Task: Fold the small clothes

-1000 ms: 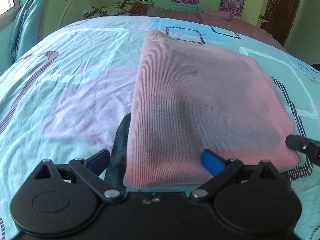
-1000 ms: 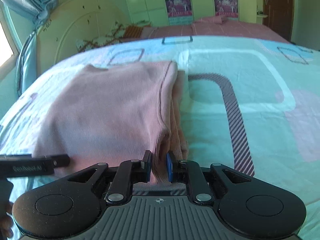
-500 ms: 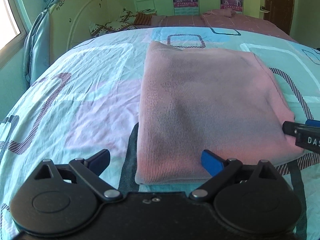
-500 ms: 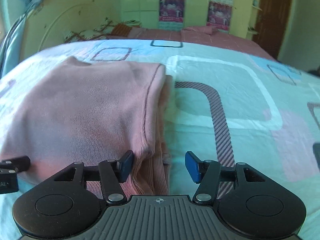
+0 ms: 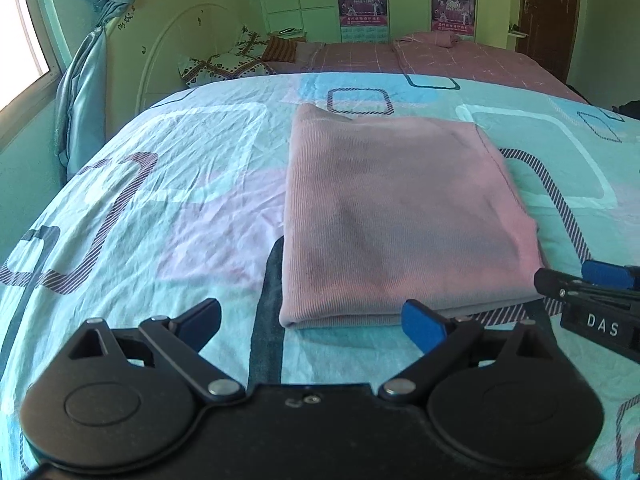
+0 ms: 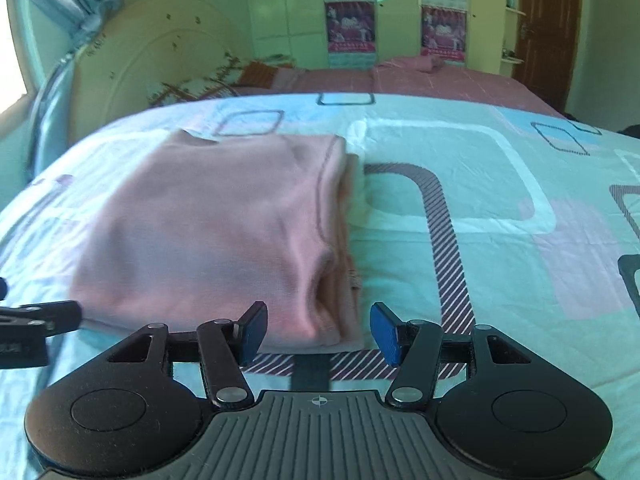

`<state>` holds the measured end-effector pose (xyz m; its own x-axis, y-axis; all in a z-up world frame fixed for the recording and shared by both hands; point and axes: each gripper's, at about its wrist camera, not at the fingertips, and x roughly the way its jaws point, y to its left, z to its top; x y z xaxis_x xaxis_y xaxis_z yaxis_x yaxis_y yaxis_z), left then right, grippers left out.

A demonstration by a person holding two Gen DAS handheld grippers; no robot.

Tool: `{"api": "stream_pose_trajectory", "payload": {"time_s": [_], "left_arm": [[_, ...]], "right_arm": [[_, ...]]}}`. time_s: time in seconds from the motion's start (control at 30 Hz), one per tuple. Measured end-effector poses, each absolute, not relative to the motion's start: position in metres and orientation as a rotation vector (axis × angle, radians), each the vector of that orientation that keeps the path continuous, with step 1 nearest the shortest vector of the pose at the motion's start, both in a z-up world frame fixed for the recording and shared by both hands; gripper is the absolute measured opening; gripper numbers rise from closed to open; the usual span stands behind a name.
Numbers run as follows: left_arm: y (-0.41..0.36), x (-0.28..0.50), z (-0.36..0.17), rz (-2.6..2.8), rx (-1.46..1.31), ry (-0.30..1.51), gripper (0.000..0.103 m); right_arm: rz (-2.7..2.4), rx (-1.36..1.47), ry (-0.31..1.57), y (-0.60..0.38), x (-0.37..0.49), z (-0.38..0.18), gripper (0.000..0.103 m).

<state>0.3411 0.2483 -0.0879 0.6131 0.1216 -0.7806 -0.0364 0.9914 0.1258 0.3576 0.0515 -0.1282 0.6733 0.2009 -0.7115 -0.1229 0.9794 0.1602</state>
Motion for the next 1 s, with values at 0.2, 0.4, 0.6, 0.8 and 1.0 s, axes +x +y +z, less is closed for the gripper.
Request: {"api": "stream_pose_trajectory", "payload": {"time_s": [0.2,0.4,0.6,0.8,1.0], "left_arm": [[0.239,0.287,-0.052,0.105,0.089,0.854,0.095],[0.226,0.212,-0.013,0.130,0.036,0.803,0.095],[0.211,0.137,0.024,0.146,0.020,0.730,0.097],[0.203,0.088,0.047,0.162,0.015,0.667,0.099],[0.203,0.060,0.057,0.178,0.007,0.630,0.099]], "right_arm": [[0.281,0.136,0.778,0.040,0.301,-0.090,0.066],[0.312,0.108,0.622,0.017,0.213,-0.032,0.085],[0.268,0.103,0.497,-0.001,0.131,0.007,0.094],[0.250,0.091,0.421,-0.005,0.081,0.031,0.100],[0.255,0.101,0.393,-0.010,0.055,0.038,0.101]]}}
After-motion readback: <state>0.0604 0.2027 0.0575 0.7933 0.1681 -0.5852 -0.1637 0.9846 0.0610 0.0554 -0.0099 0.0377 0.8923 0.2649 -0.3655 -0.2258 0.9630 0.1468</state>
